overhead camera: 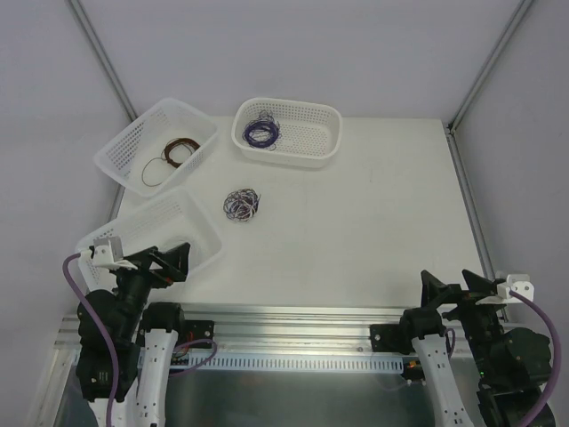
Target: Untangle the cables
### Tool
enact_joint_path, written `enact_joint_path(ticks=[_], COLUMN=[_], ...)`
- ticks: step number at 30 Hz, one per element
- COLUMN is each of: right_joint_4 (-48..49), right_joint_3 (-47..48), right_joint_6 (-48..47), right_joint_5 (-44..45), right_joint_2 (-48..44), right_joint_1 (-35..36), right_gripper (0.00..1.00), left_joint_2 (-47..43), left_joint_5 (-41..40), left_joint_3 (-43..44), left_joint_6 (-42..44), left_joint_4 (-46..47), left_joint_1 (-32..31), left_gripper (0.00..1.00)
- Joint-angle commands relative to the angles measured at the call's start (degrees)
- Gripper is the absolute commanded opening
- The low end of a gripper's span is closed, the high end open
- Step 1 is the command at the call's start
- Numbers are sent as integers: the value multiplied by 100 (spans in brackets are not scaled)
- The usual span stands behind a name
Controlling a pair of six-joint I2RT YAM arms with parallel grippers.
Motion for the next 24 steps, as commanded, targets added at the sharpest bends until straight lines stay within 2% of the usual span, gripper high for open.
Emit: enact_joint_path(ticks=[1, 6, 7, 12, 15, 17, 21, 22, 24], right_joint_4=[144, 74, 30, -199, -479, -655, -569, -507, -270], right_joint_3=[66, 118, 136, 101, 40, -56, -416, -513, -759], right_joint_6=[146, 532, 568, 753, 1051, 1218, 1368, 1359, 1446], right_joint_5=[-100, -276, -590, -1049, -1268, -1366, -1910, -2329, -2596], right_joint_2=[-779, -464, -349, 670, 1380, 1663, 2130, 2183, 2157], right_joint_1=[-18, -18, -18, -18, -27, -19, -18, -18, -18], right_gripper=[97, 97, 97, 97, 97, 97, 97, 97, 97], left_joint_2=[-928, -613, -420, 432, 1214, 1969, 3279, 3786, 4299], left_joint_5=[-168, -247, -256, -422, -265, 137, 788, 851, 887], left_joint_3=[-82, -100, -100, -47, 207, 400, 699, 796, 1156], left_joint_6=[-354, -705, -802, -1267, -1689, -1778, -1525, -1428, -1208], left_joint_4=[108, 108, 108, 143, 161, 178, 292, 293, 293], left_joint_1=[30, 30, 39, 21, 21, 21, 21, 13, 13], left_gripper=[99, 99, 99, 99, 99, 99, 99, 99, 99])
